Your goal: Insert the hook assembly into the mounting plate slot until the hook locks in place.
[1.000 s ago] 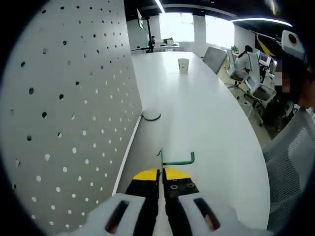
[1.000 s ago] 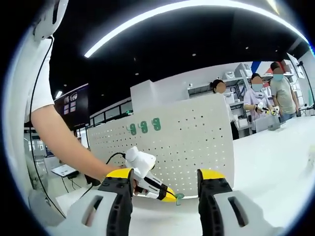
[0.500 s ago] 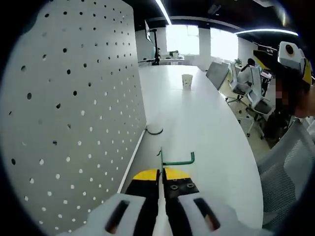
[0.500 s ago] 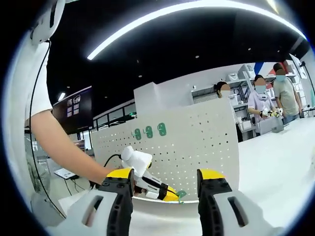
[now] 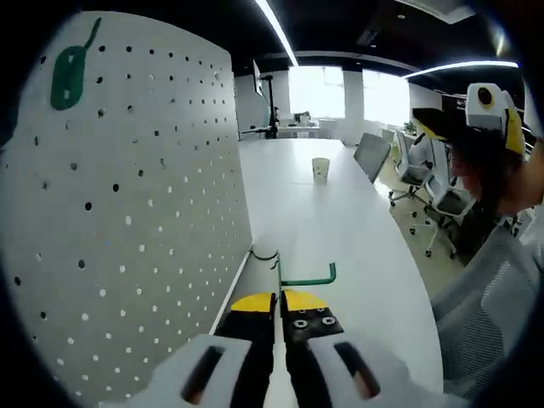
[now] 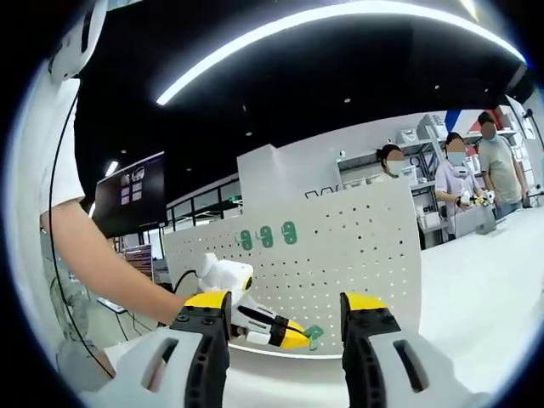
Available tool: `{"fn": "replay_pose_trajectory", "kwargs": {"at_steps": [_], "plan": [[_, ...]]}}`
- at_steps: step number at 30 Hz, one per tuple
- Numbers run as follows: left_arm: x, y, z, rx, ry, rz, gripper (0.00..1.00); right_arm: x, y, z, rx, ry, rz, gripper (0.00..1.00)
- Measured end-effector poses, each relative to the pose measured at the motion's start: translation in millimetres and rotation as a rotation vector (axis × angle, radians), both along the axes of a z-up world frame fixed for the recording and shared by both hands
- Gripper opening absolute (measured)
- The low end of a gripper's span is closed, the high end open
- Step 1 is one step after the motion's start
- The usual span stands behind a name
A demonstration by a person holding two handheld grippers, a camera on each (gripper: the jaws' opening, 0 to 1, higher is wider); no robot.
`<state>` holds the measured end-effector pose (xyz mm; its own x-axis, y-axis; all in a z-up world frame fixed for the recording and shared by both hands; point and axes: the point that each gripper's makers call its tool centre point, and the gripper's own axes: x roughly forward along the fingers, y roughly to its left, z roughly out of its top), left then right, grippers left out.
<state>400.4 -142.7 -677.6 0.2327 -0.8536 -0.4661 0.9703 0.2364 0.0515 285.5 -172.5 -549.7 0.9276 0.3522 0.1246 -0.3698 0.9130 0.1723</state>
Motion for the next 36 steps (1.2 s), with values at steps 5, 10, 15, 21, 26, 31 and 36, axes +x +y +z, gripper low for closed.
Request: {"fn": "replay_pose_trajectory", "kwargs": {"at_steps": [5, 10, 15, 21, 26, 31, 36], "plan": [[-1.9, 5.6, 13.6, -0.047, -0.004, 0.013, 0.02, 2.1, 4.6, 4.3, -0.005, -0.001, 0.010, 0.50], [-6.1, 8.6, 28.8, -0.113, -0.011, 0.012, 0.02, 3.2, 8.2, 7.1, -0.012, -0.004, 0.014, 0.50], [-11.9, 9.5, 44.7, -0.157, -0.030, 0.012, 0.02, 3.5, 11.5, 9.6, -0.010, -0.004, 0.020, 0.50], [-15.7, 12.7, 60.3, -0.204, -0.049, 0.016, 0.02, 5.9, 15.4, 15.6, -0.010, -0.009, 0.028, 0.50], [-17.8, 14.8, 80.1, -0.281, -0.059, 0.029, 0.02, 7.5, 19.3, 21.2, -0.010, -0.018, 0.035, 0.50], [-25.0, 17.0, 104.7, -0.365, -0.079, 0.032, 0.02, 8.3, 23.6, 24.8, -0.014, -0.025, 0.041, 0.50], [-28.6, 22.4, 118.6, -0.399, -0.096, 0.042, 0.02, 7.9, 26.3, 28.4, -0.011, -0.034, 0.046, 0.50]]}}
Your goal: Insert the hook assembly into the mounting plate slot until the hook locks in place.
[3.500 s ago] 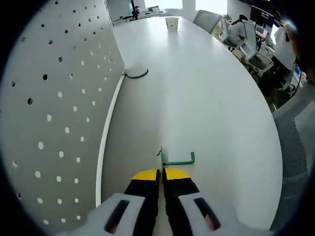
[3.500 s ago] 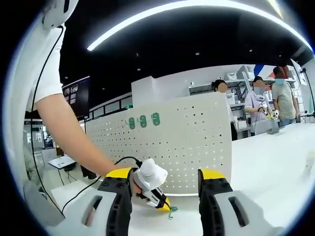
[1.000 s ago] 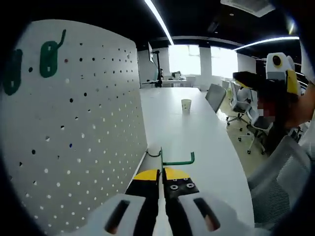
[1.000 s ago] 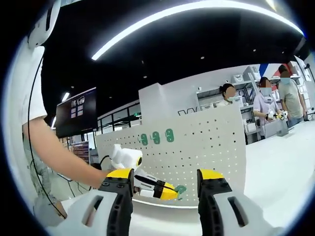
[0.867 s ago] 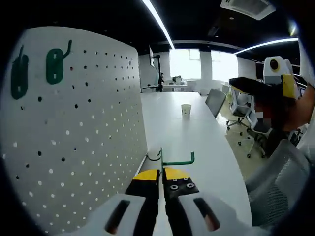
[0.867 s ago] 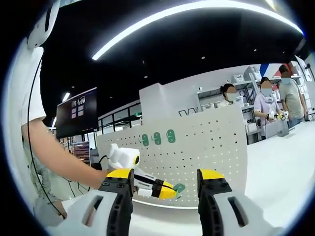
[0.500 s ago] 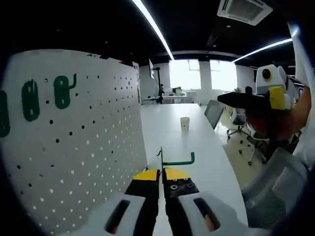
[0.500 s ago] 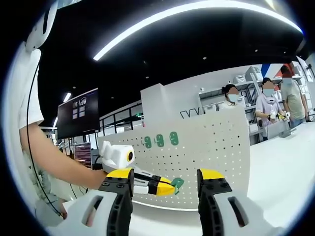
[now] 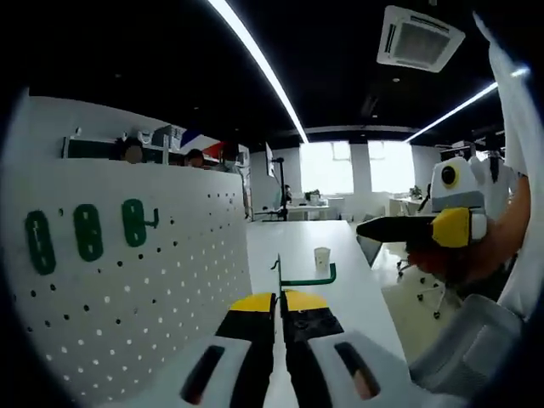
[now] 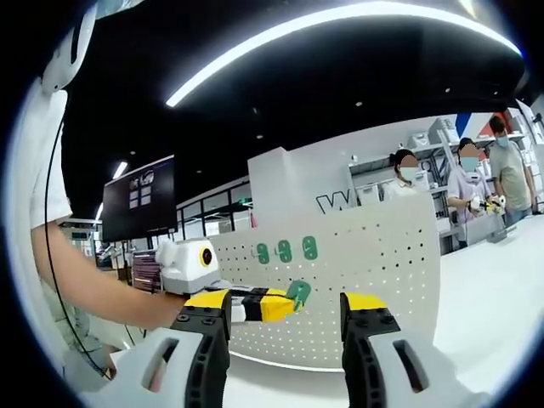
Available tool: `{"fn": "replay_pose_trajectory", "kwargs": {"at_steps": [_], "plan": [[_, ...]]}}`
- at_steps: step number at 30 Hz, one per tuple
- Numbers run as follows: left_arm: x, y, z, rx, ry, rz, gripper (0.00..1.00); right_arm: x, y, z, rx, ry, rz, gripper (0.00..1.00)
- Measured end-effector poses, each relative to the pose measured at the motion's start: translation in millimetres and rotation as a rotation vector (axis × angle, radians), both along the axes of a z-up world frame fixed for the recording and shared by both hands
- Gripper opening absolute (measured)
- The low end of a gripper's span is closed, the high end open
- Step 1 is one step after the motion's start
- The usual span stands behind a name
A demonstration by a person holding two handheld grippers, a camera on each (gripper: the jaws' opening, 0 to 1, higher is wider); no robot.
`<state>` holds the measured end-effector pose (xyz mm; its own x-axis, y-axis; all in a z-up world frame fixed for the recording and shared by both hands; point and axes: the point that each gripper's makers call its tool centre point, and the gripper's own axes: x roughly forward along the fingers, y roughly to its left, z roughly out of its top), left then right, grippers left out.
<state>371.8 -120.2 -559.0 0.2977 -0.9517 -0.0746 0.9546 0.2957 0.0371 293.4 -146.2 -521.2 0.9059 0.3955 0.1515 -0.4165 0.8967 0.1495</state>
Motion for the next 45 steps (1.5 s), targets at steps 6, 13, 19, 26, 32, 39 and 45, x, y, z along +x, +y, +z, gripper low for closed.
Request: {"fn": "replay_pose_trajectory", "kwargs": {"at_steps": [6, 13, 19, 26, 32, 39, 45], "plan": [[-7.5, 2.6, 21.3, -0.085, -0.006, -0.005, 0.02, -0.4, 1.0, 6.8, 0.002, -0.014, 0.002, 0.49], [-16.9, 3.1, 31.9, -0.120, -0.017, -0.003, 0.02, -1.1, 3.5, 10.5, -0.003, -0.022, 0.005, 0.49], [-18.6, 4.1, 29.7, -0.112, -0.021, 0.000, 0.02, -1.5, 4.4, 10.4, -0.005, -0.023, 0.006, 0.48], [-18.1, 4.1, 32.2, -0.123, -0.024, 0.007, 0.02, -0.8, 5.3, 10.6, 0.045, -0.010, 0.017, 0.48], [-16.9, 5.2, 32.4, -0.124, -0.025, 0.013, 0.02, 3.3, -4.3, 5.3, 0.285, 0.056, 0.030, 0.47], [-16.9, 5.9, 32.9, -0.124, -0.026, 0.017, 0.02, 4.7, -2.9, 6.3, 0.268, 0.054, 0.033, 0.43], [-19.8, 4.9, 35.3, -0.127, -0.030, 0.022, 0.02, 7.3, 5.6, 9.8, 0.242, 0.042, 0.046, 0.39]]}}
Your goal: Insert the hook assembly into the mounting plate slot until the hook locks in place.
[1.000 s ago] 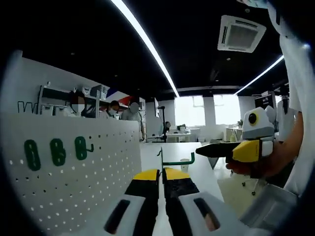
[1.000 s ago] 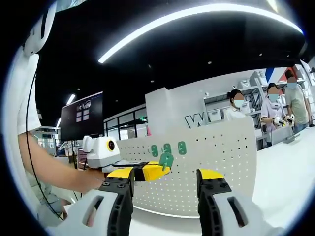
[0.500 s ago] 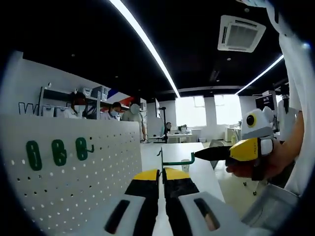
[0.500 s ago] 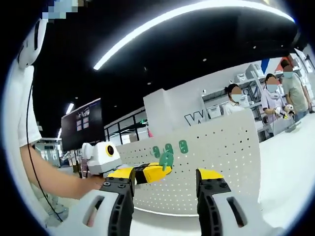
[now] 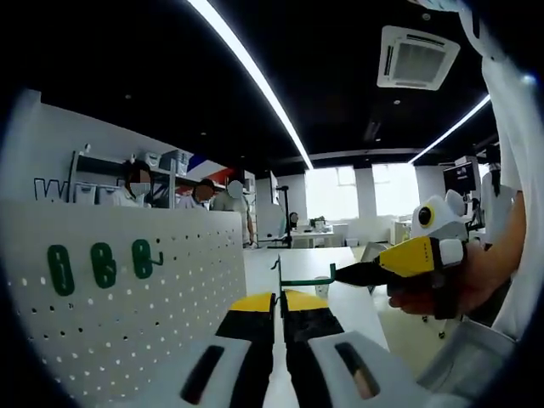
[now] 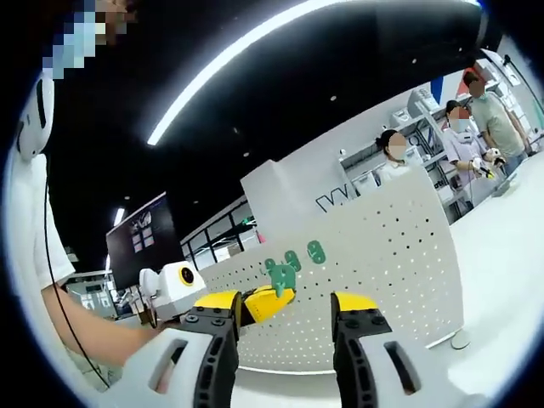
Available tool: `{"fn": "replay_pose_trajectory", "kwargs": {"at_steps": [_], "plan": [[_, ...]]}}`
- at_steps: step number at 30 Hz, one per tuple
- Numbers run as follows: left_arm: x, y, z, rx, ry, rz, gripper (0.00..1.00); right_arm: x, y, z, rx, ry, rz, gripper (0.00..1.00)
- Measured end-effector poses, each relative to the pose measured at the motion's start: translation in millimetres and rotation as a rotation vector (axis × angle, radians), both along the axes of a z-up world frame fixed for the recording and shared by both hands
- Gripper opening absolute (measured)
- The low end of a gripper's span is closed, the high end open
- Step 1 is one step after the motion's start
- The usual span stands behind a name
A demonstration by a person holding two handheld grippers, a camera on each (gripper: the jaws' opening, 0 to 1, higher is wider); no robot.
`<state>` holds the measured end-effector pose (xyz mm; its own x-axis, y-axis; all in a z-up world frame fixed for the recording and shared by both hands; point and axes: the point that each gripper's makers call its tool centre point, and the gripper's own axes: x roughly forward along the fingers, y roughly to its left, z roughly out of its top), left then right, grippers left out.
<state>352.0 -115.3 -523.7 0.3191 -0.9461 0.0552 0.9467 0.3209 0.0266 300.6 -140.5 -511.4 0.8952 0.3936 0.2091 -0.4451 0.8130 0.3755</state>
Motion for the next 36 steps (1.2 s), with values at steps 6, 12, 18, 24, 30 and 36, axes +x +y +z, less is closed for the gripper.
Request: {"fn": "replay_pose_trajectory", "kwargs": {"at_steps": [6, 12, 18, 24, 30, 36], "plan": [[-2.5, 1.1, 1.7, -0.009, 0.004, 0.009, 0.02, 3.3, 3.3, 3.7, -0.004, -0.010, 0.001, 0.38], [-5.6, 1.6, 3.2, -0.016, 0.007, 0.013, 0.02, 7.1, 6.6, 5.8, -0.009, -0.014, 0.009, 0.35], [-7.9, 1.6, 3.4, -0.022, 0.015, 0.020, 0.02, 9.9, 10.1, 7.6, -0.011, -0.019, 0.017, 0.33], [-13.2, -0.2, 4.4, -0.028, 0.017, 0.019, 0.02, 12.0, 13.5, 7.0, -0.027, -0.018, 0.022, 0.30], [-15.1, -4.5, 2.6, -0.036, 0.025, 0.027, 0.02, 12.7, 13.9, 6.7, -0.035, -0.023, 0.022, 0.25], [-19.5, -7.9, 3.3, -0.037, 0.024, 0.022, 0.02, 13.1, 12.0, 6.9, -0.040, -0.026, 0.013, 0.22]]}}
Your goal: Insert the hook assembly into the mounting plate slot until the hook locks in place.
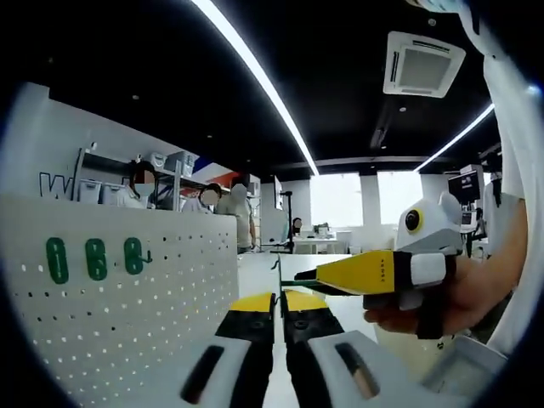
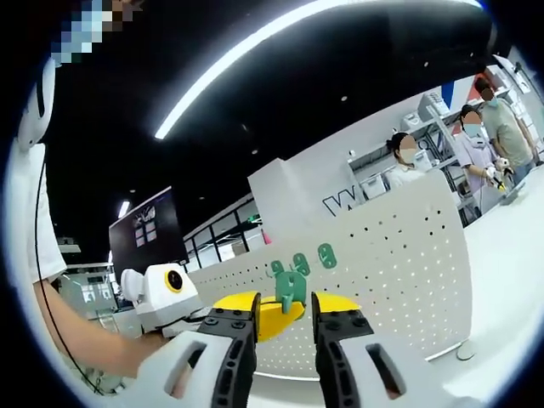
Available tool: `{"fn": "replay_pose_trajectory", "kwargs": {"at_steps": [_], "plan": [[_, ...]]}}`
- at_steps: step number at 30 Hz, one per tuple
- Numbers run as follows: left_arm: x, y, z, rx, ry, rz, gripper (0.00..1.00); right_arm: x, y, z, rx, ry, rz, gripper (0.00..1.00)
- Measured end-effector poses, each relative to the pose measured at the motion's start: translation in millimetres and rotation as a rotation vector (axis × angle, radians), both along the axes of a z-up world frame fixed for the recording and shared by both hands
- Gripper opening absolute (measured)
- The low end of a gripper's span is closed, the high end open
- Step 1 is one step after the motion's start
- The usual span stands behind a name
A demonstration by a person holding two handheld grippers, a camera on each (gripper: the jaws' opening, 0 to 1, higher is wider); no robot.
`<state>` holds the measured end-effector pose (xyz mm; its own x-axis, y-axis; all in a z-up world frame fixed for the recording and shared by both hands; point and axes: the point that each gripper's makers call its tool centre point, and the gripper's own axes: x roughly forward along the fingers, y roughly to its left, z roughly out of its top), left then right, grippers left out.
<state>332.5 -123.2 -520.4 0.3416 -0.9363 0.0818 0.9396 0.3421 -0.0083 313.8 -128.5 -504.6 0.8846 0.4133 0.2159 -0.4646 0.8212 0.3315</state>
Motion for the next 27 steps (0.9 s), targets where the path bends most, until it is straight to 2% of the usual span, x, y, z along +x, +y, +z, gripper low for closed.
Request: {"fn": "replay_pose_trajectory", "kwargs": {"at_steps": [27], "plan": [[-8.3, -8.1, 4.4, -0.009, -0.014, -0.014, 0.02, 0.7, -2.5, 2.9, -0.034, -0.025, -0.026, 0.04]]}}
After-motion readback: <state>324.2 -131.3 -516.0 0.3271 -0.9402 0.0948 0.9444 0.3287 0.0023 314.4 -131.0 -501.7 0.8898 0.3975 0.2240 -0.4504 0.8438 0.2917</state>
